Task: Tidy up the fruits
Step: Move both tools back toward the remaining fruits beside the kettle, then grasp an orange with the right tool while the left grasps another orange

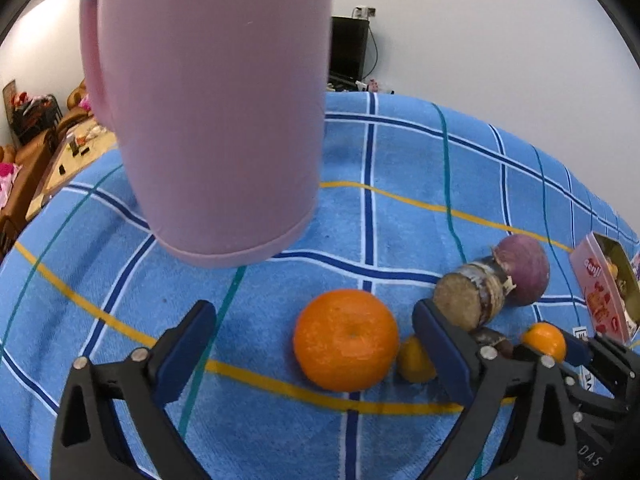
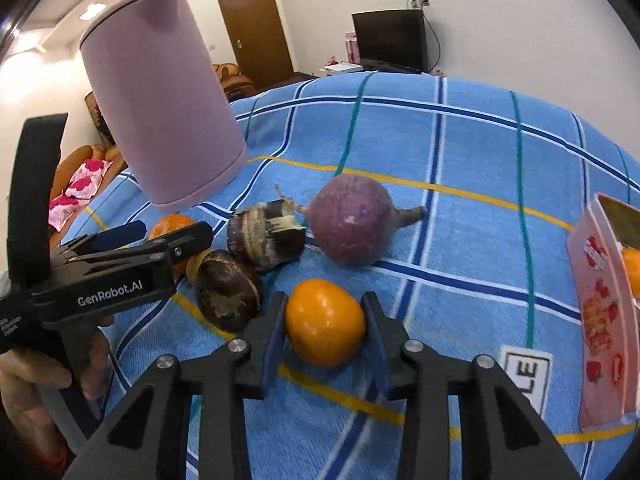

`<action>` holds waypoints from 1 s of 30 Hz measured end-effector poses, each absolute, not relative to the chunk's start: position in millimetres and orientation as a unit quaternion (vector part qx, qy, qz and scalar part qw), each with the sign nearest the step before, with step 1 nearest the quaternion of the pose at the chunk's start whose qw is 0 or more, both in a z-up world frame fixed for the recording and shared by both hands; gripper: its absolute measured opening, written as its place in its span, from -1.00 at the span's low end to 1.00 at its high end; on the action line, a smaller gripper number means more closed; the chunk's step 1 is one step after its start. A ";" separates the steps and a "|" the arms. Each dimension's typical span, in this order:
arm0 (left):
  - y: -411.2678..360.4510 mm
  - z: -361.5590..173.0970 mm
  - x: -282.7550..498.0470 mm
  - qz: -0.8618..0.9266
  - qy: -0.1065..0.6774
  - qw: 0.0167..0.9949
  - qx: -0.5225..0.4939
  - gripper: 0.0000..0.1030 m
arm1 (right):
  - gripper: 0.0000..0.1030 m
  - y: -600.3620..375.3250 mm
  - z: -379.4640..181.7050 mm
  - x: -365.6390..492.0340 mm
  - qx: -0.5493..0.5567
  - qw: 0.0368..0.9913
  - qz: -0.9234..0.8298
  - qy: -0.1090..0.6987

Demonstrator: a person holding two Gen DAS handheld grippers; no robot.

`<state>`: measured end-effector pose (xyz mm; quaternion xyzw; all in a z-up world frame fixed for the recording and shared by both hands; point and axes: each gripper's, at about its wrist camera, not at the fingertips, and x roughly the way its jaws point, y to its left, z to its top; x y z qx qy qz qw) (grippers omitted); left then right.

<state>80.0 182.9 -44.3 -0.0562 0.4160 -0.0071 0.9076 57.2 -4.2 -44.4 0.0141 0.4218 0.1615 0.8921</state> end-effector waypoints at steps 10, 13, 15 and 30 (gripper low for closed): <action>185.8 -47.1 72.0 -0.047 0.420 0.903 -0.073 -0.04 | -0.24 -15.1 -39.9 45.8 0.014 0.900 0.157 0.407; 192.3 -35.7 63.8 -0.040 0.386 0.917 -0.086 -0.05 | -0.24 -17.1 -35.6 41.7 0.015 0.906 0.155 0.394; 195.7 -23.5 56.4 -0.032 0.348 0.932 -0.091 -0.05 | -0.24 -19.4 -30.4 35.9 0.014 0.914 0.153 0.377; 171.0 -0.2 25.3 -0.029 0.230 0.971 -0.051 -0.05 | -0.24 -23.2 -1.8 13.3 -0.019 0.958 0.128 0.257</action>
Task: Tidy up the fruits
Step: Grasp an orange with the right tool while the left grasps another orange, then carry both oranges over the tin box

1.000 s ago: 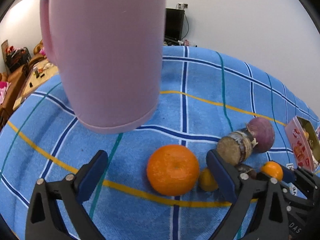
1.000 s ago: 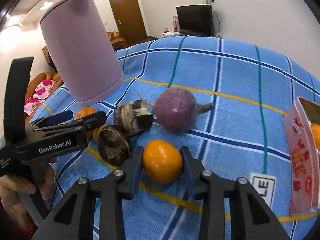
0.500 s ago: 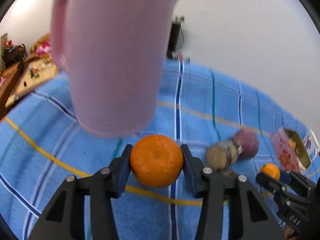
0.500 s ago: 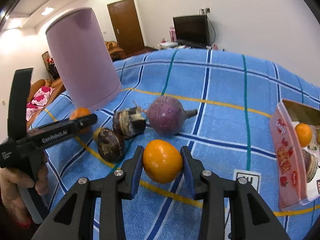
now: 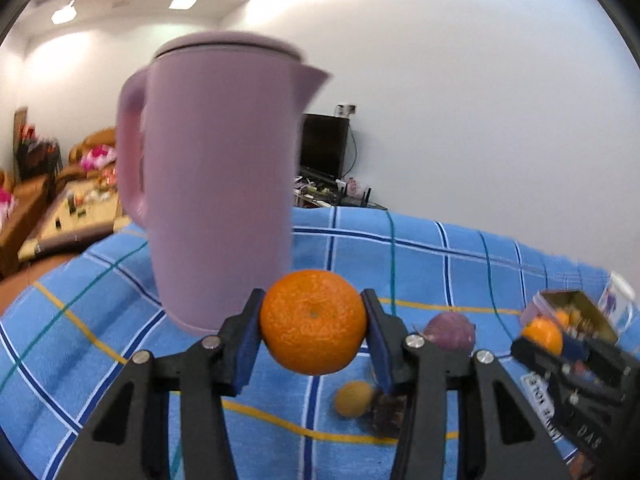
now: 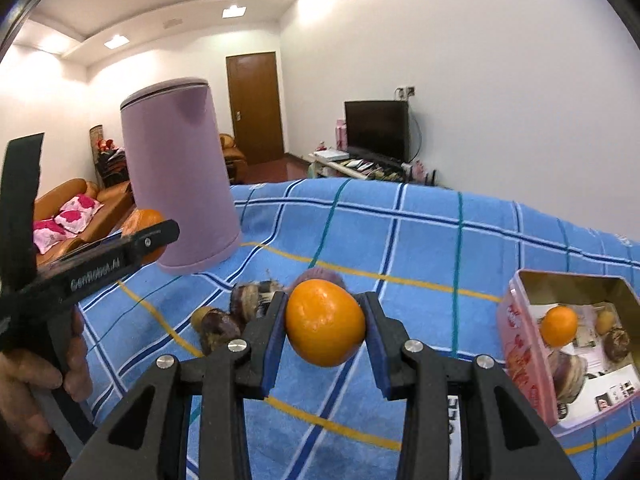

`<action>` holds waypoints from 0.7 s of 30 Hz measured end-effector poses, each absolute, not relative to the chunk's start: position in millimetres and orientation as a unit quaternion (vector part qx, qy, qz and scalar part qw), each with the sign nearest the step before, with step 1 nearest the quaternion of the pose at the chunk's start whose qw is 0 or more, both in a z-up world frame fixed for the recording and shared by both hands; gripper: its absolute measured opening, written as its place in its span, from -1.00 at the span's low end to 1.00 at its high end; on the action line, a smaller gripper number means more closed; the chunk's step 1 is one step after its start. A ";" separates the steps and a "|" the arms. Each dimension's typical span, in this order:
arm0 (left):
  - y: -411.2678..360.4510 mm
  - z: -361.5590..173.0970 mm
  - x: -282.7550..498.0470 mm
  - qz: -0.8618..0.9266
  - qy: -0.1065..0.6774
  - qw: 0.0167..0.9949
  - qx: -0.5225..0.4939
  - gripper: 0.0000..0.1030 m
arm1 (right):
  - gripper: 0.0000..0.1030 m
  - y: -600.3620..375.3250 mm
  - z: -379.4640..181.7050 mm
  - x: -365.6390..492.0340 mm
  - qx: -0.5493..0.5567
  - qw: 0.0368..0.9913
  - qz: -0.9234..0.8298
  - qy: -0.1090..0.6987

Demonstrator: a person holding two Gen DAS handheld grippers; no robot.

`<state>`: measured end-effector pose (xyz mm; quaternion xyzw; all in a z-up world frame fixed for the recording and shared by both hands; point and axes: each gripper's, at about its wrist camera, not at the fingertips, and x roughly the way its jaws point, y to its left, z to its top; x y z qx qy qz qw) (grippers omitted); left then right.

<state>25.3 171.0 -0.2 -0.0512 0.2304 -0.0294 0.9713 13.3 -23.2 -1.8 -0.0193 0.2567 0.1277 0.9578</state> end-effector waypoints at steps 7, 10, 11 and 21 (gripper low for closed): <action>146.5 0.8 20.1 -0.029 0.217 0.976 -0.007 -0.05 | -0.24 -28.0 -0.9 12.1 -0.033 0.963 0.098 0.247; 140.4 1.5 17.0 -0.023 0.213 0.977 0.002 -0.05 | -0.24 -31.1 -0.3 9.7 -0.036 0.965 0.093 0.244; 138.1 1.7 15.8 -0.022 0.214 0.977 0.004 -0.05 | -0.24 -32.7 0.1 8.1 -0.038 0.965 0.091 0.243; 113.6 0.3 11.3 -0.024 0.230 0.973 0.021 -0.05 | -0.24 -47.1 1.0 -2.5 -0.044 0.966 0.082 0.243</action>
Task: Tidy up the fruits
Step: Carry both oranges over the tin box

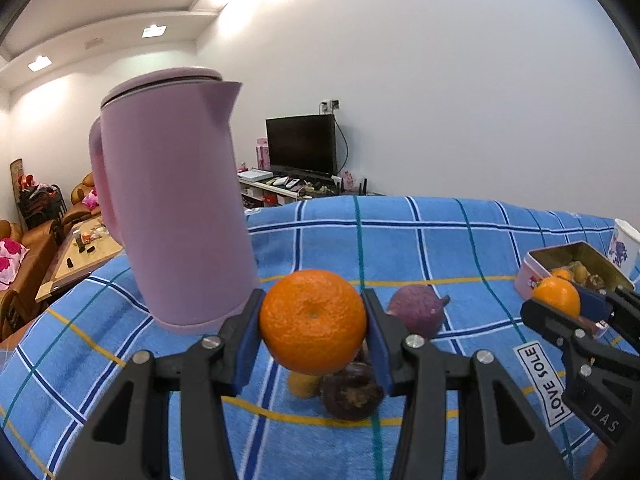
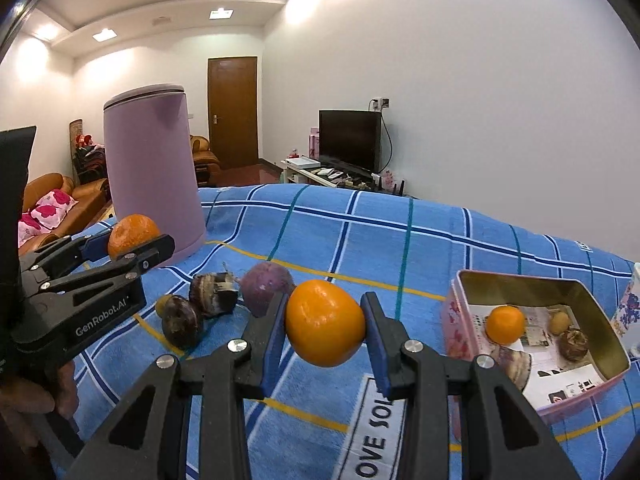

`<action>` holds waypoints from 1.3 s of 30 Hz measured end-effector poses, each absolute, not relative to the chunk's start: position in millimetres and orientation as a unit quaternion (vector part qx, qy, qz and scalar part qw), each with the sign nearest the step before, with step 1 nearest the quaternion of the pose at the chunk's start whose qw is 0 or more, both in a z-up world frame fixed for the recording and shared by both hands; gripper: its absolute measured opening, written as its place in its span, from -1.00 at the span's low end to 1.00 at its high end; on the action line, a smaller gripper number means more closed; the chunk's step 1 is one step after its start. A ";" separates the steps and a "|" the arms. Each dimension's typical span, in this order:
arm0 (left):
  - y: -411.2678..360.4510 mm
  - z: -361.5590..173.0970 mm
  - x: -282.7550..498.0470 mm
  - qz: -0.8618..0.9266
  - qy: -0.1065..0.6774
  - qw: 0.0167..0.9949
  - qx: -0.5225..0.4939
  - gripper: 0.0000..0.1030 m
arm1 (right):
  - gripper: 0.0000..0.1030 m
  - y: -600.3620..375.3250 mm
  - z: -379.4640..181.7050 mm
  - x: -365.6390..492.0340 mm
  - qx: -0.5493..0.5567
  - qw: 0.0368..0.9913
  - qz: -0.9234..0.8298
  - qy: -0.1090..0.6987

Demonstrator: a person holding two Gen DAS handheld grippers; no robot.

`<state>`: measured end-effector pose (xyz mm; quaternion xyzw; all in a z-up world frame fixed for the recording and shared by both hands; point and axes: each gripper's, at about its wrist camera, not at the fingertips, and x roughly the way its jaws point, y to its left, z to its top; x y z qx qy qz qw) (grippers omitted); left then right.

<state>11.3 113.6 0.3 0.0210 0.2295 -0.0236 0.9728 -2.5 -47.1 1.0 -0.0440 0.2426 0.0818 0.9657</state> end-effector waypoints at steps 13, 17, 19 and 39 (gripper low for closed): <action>71.0 -1.9 6.4 -0.043 0.245 0.967 0.055 -0.05 | -0.24 -70.2 5.0 -15.2 -0.057 0.968 0.067 0.236; 57.6 -2.6 7.4 -0.052 0.250 0.965 0.056 -0.05 | -0.24 -82.0 5.9 -16.7 -0.057 0.968 0.060 0.236; 50.5 -2.9 8.2 -0.058 0.254 0.964 0.053 -0.05 | -0.24 -88.0 6.5 -17.5 -0.057 0.968 0.055 0.236; -12.4 0.5 8.5 -0.099 0.251 0.961 0.066 -0.05 | -0.24 -129.3 10.7 -20.6 -0.066 0.971 0.024 0.228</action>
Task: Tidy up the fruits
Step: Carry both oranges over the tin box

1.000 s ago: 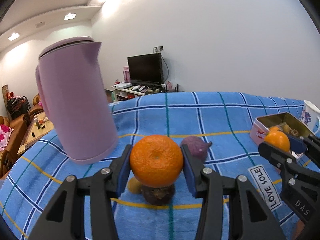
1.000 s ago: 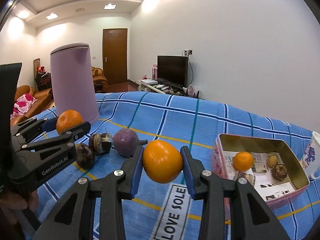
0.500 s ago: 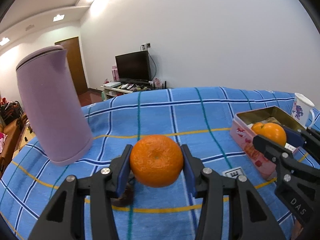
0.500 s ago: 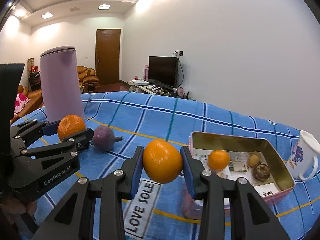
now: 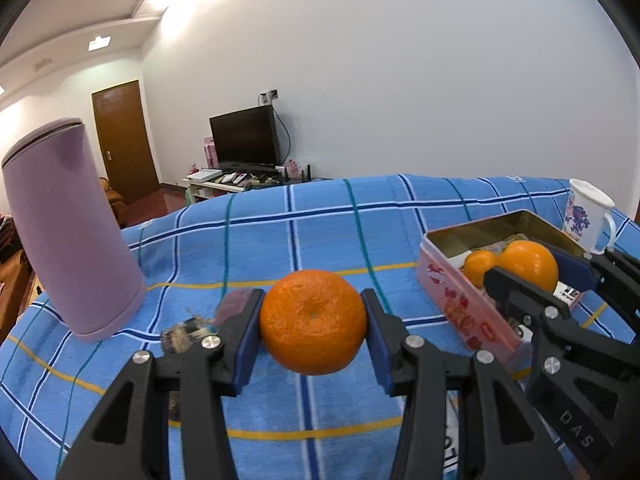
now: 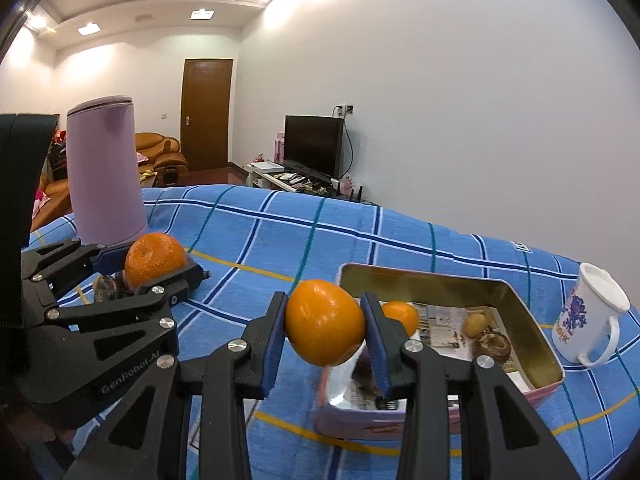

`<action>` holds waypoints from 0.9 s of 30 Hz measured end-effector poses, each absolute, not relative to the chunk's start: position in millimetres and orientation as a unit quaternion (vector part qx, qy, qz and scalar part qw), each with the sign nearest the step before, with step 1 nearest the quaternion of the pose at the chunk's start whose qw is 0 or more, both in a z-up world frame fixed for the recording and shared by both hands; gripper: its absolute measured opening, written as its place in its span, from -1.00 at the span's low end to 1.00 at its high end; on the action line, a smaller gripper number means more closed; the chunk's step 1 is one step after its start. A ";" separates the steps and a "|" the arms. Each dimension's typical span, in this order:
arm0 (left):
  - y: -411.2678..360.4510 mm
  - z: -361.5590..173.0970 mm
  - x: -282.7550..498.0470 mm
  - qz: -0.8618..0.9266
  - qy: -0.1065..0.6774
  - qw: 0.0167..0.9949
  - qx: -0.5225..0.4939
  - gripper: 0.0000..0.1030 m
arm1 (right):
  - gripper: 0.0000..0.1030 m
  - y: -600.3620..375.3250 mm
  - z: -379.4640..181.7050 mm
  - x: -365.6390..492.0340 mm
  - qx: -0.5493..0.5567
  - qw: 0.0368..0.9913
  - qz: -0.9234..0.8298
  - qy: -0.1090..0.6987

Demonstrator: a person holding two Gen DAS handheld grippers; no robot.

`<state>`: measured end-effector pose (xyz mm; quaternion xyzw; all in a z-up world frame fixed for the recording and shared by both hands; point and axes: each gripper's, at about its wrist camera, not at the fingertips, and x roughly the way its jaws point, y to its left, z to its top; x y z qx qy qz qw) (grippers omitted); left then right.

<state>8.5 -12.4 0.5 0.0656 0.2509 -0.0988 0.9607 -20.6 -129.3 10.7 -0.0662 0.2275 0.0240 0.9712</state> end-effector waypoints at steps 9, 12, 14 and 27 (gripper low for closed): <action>-41.5 8.9 10.2 -0.117 0.245 0.960 0.068 -0.05 | -0.24 -156.2 15.4 -23.4 -0.054 0.974 0.009 0.220; -52.7 10.5 11.8 -0.125 0.245 0.959 0.067 -0.05 | -0.24 -166.3 17.2 -23.2 -0.048 0.975 0.005 0.217; -60.8 10.7 12.0 -0.130 0.244 0.959 0.067 -0.05 | -0.24 -173.1 18.1 -23.0 -0.044 0.975 0.000 0.216; -93.1 9.8 18.0 -0.153 0.249 0.954 0.067 -0.05 | -0.24 -230.1 29.5 -19.2 -0.023 0.977 -0.067 0.199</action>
